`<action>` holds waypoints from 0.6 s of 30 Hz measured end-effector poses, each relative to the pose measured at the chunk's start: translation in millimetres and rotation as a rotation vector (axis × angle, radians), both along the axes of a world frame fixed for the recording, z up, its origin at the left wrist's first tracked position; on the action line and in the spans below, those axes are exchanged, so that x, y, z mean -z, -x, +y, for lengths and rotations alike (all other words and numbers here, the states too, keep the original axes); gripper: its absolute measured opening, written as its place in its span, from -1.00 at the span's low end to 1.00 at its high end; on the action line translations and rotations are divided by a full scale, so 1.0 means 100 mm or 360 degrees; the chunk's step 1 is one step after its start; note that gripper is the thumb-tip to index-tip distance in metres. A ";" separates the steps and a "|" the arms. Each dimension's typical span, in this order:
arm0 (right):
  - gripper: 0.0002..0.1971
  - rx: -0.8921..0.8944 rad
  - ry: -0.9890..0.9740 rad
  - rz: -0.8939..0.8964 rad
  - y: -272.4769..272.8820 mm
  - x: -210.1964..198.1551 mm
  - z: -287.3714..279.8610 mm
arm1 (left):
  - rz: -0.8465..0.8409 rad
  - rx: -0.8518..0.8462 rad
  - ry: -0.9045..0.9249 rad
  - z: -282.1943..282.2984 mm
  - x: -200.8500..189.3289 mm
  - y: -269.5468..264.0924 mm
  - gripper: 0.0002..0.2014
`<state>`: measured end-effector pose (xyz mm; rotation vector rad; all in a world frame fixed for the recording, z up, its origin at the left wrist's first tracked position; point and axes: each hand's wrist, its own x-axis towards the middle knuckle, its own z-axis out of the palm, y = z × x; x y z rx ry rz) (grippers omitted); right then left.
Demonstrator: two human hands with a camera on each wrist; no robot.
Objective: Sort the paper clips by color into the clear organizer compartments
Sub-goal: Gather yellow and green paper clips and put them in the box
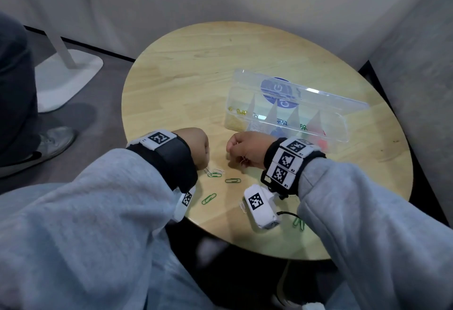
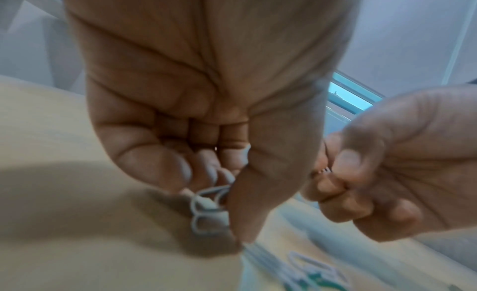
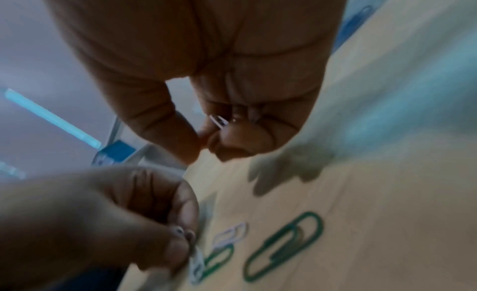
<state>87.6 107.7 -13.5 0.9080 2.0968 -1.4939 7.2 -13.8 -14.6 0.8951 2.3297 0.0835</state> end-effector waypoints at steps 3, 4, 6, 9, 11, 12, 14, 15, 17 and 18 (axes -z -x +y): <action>-0.86 -0.0605 -0.0724 -0.0038 0.02 -0.03 -0.09 | -0.0080 -0.0062 -0.0074 -0.02 -0.08 0.08 -0.86; -0.84 -0.0714 -0.0800 -0.0038 0.03 -0.03 -0.12 | -0.0130 -0.0096 -0.0119 -0.04 -0.13 0.14 -0.91; -0.81 -0.0859 -0.0820 -0.0032 0.07 0.00 -0.16 | -0.0227 -0.0207 -0.0229 -0.10 -0.26 0.26 -0.97; -0.81 -0.0976 -0.0927 -0.0057 0.10 0.04 -0.18 | -0.0408 -0.0445 -0.0477 -0.22 -0.41 0.41 -0.87; -0.85 -0.0967 -0.0979 -0.0051 0.10 0.05 -0.16 | -0.0609 -0.0615 -0.0678 -0.26 -0.44 0.45 -0.81; -0.89 -0.0979 -0.0983 -0.0045 0.10 0.05 -0.15 | -0.0685 -0.0703 -0.0743 -0.25 -0.44 0.44 -0.80; -0.95 -0.1003 -0.1013 -0.0062 0.08 0.07 -0.14 | -0.0769 -0.0855 -0.0777 -0.20 -0.42 0.38 -0.83; -0.96 -0.0998 -0.1042 -0.0082 0.06 0.07 -0.14 | -0.0798 -0.0882 -0.0738 -0.16 -0.41 0.34 -0.86; -0.86 -0.0943 -0.1051 -0.0126 0.03 0.06 -0.12 | -0.0764 -0.0697 -0.0535 -0.09 -0.36 0.23 -0.93; -0.85 -0.0893 -0.1032 -0.0148 0.01 0.05 -0.10 | -0.0684 -0.0493 -0.0385 -0.07 -0.31 0.19 -0.95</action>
